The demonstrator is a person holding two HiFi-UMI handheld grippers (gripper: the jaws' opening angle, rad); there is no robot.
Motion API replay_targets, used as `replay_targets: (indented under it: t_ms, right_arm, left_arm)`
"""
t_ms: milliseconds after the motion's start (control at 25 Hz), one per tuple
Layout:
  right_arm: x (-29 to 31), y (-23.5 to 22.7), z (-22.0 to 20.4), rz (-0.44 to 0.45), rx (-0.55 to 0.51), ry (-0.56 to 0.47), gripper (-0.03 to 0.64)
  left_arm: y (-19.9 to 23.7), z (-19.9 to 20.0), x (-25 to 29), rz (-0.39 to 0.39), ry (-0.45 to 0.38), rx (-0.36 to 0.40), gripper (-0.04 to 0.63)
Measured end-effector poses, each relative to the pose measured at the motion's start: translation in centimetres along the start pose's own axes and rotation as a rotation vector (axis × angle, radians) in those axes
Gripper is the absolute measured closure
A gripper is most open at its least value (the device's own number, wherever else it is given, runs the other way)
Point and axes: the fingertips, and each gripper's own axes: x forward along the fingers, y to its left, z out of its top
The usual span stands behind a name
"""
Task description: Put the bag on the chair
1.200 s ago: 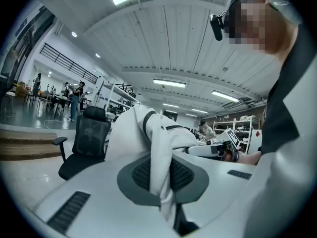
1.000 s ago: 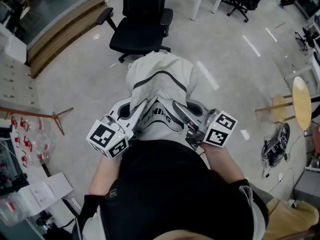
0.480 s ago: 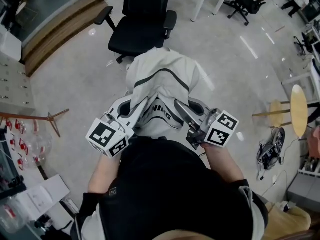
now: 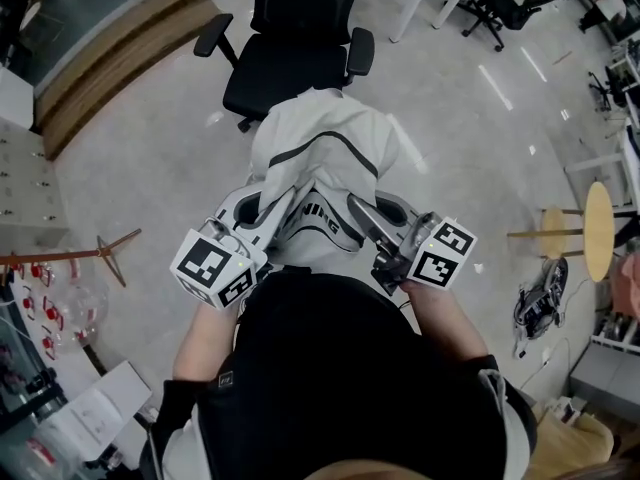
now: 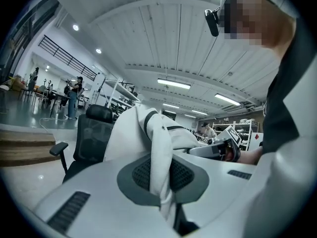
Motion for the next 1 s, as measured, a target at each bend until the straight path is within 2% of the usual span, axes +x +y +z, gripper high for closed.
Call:
replay_targets:
  t_ms: [240,400,680,1000]
  right_arm:
    - [5.8,1.0,1.9,0.025,-0.014,-0.017,0.58]
    - [9.0,1.7,3.0,0.044,-0.031,-0.014,0.58]
    - [12.9,2.0,3.1,0.096,-0.004,0.051,0.58]
    - [17.4,-1.4,2.5,0.137,0.063,0.124,0.58]
  left_arm:
    - [5.0,3.2,-2.3,0.003,-0.055,0.037,0.574]
    - [7.5,4.7,-4.0,0.032,-0.09,0.053,0.574]
    - [10.6,5.1,-6.2,0.117,-0.108,-0.001,0.574]
    - [15.6,3.4,-5.4,0.211,-0.057,-0.063,0.574]
